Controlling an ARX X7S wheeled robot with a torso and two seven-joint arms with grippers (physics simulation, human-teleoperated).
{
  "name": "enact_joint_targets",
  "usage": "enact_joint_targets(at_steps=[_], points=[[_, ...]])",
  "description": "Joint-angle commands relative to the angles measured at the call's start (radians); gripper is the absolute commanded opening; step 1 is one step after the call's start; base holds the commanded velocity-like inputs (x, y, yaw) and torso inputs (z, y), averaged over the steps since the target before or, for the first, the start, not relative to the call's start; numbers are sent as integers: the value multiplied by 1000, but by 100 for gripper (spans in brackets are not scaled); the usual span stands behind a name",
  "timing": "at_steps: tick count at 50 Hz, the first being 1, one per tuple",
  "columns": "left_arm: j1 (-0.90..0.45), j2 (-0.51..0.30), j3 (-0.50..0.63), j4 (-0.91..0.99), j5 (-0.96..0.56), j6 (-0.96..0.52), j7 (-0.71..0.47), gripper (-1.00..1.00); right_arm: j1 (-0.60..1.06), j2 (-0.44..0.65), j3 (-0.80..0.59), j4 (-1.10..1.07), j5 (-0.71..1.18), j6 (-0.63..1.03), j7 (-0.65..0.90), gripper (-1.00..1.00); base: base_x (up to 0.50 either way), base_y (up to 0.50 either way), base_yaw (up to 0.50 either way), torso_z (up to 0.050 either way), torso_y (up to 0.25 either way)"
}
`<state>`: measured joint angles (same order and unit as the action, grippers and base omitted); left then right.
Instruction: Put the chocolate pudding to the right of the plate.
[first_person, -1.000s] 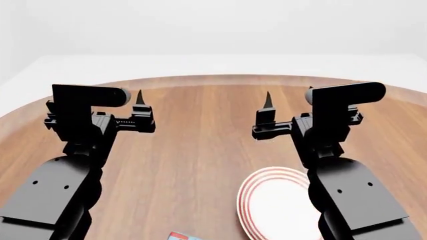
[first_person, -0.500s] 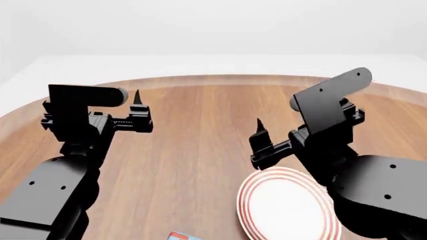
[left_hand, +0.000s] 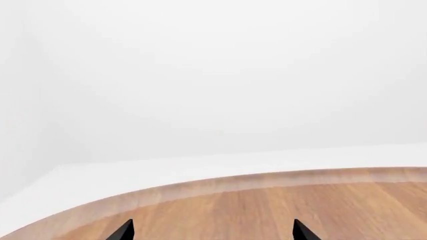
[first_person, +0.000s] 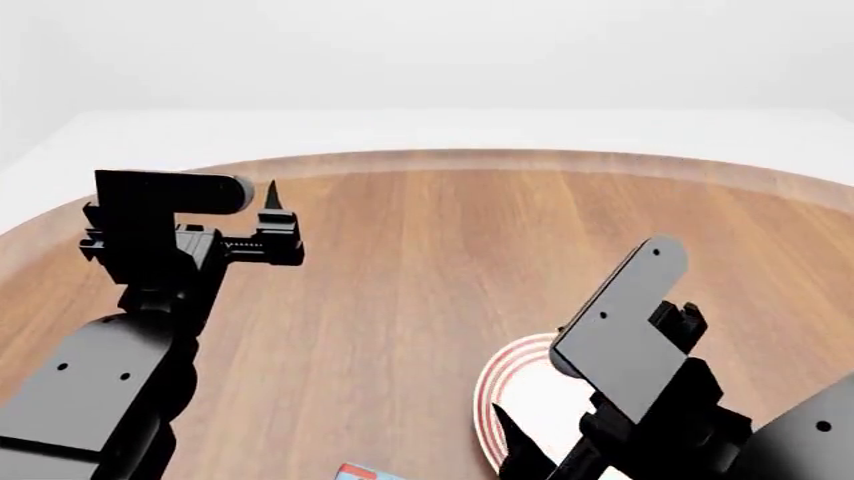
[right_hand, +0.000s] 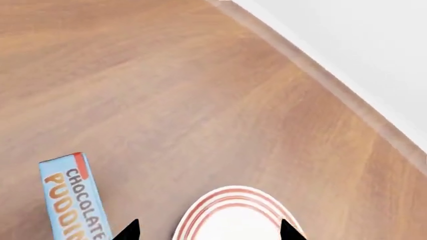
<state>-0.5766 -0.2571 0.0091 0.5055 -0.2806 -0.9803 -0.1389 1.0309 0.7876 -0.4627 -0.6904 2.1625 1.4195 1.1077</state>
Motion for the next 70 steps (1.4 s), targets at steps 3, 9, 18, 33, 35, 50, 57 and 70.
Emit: enact_joint_targets(at_steps=[3,9,18,33,35,50,57,70], points=[[-1,-2,5,-6,-4,5,-4,100,-4,16,-54,-15,108,-5,0,100,0,0,0,0,0],[-8,-4,8,-2,-6,-3,-8,100,26,7,-42,-34,216,-68,-50,100,0,0,0,0,0],[-19,-6,18,-4,-7,-6,-12,100,-98,-78,-20,-20,90,7,-123,100,0,0,0,0,0],[-17,-9,18,-6,-14,0,-15,100,-112,-80,-31,-9,50,17,-146,100,0,0,0,0,0],[-16,-9,20,-11,-13,3,-15,100,-121,-82,-34,-3,40,19,-150,100,0,0,0,0,0],[-23,-9,31,-11,-17,4,-21,100,-158,-139,-67,89,-92,103,-243,100,0,0,0,0,0],[-21,-11,31,-9,-20,3,-24,100,-168,-170,-92,127,-195,132,-325,100,0,0,0,0,0],[-26,-14,36,-9,-25,3,-28,100,-156,-197,-178,172,-426,126,-523,100,0,0,0,0,0]])
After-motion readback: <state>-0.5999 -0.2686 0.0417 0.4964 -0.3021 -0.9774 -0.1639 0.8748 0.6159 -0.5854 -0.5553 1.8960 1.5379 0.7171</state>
